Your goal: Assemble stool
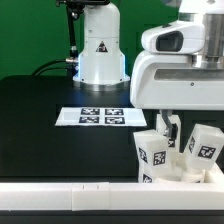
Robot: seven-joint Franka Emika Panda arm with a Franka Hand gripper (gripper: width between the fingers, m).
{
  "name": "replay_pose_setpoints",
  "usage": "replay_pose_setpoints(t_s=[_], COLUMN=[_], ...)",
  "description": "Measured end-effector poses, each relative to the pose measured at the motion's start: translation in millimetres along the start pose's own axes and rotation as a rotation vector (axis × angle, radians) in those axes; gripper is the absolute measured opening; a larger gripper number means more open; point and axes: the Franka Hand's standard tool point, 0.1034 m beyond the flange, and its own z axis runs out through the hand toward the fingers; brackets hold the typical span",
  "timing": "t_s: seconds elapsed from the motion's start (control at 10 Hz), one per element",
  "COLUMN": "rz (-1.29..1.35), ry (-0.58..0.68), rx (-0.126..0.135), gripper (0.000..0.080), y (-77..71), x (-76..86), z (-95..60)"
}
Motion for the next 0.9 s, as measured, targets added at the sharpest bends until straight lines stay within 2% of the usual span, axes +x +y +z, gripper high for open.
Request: replay_pose_setpoints(t_s=[0.2, 0.3, 0.4, 0.5, 0.6, 0.9], rz=[0.016, 0.031, 0.062, 0.145, 0.222, 0.469], ry=[-0.019, -0.018, -0.018, -0.018, -0.018, -0.016], rx=[-0.004, -0.004, -0.004, -0.005, -0.006, -0.004], gripper=[0.0649, 0.0538, 0.0538, 0.0365, 0.0333, 0.0333], y=[0.2, 0.3, 0.1, -0.1, 0.0, 0.4], x=[0.7, 0.8, 0.7, 0.6, 0.6, 0.8], z=[0.9, 1.1, 1.3, 1.4, 1.5, 2.1])
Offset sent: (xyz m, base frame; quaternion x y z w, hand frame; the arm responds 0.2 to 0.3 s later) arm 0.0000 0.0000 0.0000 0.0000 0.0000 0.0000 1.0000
